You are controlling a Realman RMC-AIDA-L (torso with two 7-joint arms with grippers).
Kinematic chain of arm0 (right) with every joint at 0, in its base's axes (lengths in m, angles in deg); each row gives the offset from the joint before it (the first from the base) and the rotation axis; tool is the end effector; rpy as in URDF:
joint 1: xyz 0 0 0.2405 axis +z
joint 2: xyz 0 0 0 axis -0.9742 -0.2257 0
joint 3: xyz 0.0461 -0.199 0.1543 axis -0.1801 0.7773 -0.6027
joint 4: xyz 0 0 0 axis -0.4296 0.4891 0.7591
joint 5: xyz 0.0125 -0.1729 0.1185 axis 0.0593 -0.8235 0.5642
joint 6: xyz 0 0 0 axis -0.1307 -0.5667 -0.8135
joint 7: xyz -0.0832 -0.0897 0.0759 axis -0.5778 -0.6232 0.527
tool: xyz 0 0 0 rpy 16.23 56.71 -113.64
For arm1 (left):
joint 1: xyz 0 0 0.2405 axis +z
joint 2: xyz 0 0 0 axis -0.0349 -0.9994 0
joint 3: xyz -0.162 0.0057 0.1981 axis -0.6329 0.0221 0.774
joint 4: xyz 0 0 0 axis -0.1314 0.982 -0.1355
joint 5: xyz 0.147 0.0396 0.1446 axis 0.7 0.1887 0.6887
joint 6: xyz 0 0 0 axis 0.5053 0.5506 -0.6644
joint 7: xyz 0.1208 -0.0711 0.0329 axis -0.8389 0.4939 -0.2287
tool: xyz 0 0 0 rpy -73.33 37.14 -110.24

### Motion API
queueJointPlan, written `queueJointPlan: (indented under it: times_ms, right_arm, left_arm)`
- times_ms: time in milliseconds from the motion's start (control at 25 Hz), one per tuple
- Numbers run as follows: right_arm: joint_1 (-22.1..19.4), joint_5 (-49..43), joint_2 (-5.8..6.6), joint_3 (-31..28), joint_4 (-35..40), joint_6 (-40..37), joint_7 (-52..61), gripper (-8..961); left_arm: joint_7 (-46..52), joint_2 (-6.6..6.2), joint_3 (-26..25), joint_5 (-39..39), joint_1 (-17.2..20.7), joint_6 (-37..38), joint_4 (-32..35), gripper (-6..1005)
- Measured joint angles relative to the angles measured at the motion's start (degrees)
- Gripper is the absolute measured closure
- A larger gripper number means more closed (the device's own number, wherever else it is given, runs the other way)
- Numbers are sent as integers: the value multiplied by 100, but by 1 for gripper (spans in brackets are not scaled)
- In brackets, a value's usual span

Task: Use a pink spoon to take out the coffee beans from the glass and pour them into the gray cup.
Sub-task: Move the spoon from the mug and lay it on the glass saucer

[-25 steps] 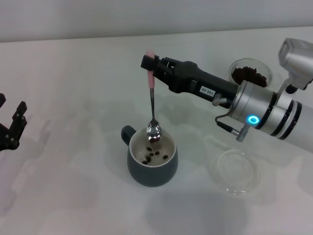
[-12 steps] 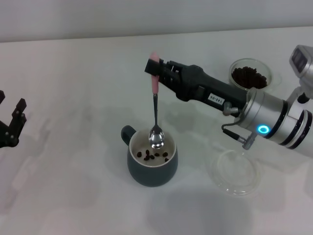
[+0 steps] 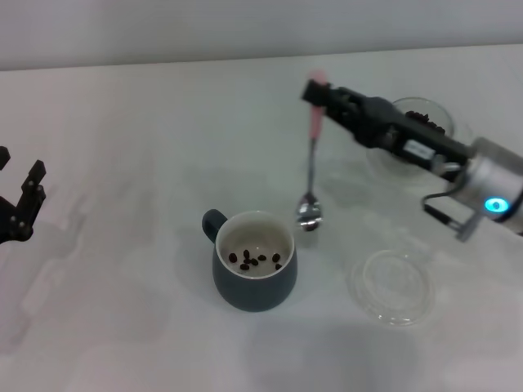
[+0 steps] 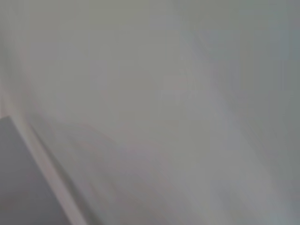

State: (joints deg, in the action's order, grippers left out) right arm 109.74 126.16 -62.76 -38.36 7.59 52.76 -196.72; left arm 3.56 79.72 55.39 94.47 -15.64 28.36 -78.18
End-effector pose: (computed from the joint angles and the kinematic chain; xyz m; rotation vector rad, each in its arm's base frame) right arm 0.2558 0.3118 -0.0258 -2.2236 0.9918 1.4446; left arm -0.3402 0.2752 -0.0201 -1.9059 -0.2921 -0.6566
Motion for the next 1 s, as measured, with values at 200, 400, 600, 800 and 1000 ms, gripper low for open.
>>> queueJointPlan:
  times_ms: [200, 400, 600, 800, 1000]
  right_arm:
    - [-578, 19, 53, -175, 570, 48, 407, 786]
    - [-1082, 58, 83, -235, 991, 17, 687, 785]
    - [-1283, 66, 88, -245, 1040, -147, 712, 785]
    - [-1297, 66, 82, -226, 939, -327, 714, 784]
    - [-1279, 11, 83, -171, 919, -625, 714, 784]
  left_arm:
    - [-5, 0, -11, -8, -9, -5, 0, 543]
    - [-8, 0, -16, -8, -11, -11, 1, 543]
    - [-12, 0, -16, -16, 17, -11, 42, 543]
    - [-14, 1, -16, -20, -60, -86, 32, 542]
    - [-14, 3, -16, -40, -114, -147, 19, 542]
